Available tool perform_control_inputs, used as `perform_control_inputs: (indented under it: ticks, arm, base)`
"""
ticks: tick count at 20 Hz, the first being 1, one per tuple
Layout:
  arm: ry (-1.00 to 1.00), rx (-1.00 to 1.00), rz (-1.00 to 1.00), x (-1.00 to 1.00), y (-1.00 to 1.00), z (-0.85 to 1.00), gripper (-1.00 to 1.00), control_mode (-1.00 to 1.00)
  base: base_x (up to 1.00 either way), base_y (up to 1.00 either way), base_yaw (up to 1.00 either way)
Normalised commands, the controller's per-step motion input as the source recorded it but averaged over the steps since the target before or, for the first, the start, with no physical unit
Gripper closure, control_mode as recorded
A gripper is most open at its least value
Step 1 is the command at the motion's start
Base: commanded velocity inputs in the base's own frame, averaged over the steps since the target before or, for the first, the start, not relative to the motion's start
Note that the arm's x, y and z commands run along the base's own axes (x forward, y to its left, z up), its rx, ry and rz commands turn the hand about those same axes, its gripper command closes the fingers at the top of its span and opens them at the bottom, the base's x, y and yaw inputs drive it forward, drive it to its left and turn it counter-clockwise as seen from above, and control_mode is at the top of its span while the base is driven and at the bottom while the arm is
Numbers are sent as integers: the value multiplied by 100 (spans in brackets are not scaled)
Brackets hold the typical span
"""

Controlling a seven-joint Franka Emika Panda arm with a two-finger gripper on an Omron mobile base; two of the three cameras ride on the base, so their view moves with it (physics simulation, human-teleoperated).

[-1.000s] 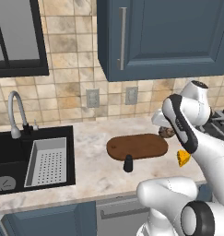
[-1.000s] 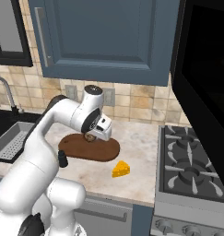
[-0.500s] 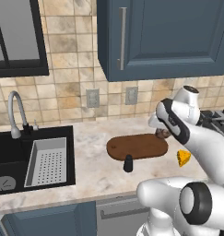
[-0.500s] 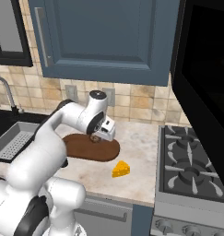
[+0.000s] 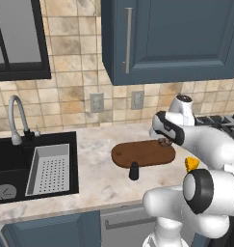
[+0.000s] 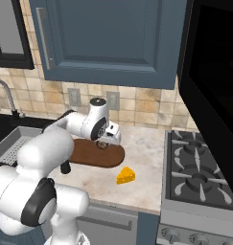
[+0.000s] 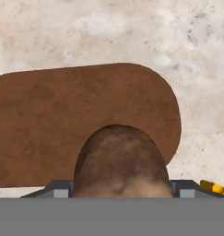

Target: Retrieve the reheated potato from the microwave, then place the potato, cheese, and condiment on the cutting board.

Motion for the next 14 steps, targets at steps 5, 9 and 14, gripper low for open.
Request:
perform_control_inputs:
  ticks: [5,9,14]
  arm:
    - [0,-5,10,30,-4,-34,100,-100]
    - [0,0,11,28,-5,-34,100,-100]
    - [0,0,10,32,-1,-31,100,-100]
  base:
    - [0,0,0]
    - [0,0,0]
    - [0,0,0]
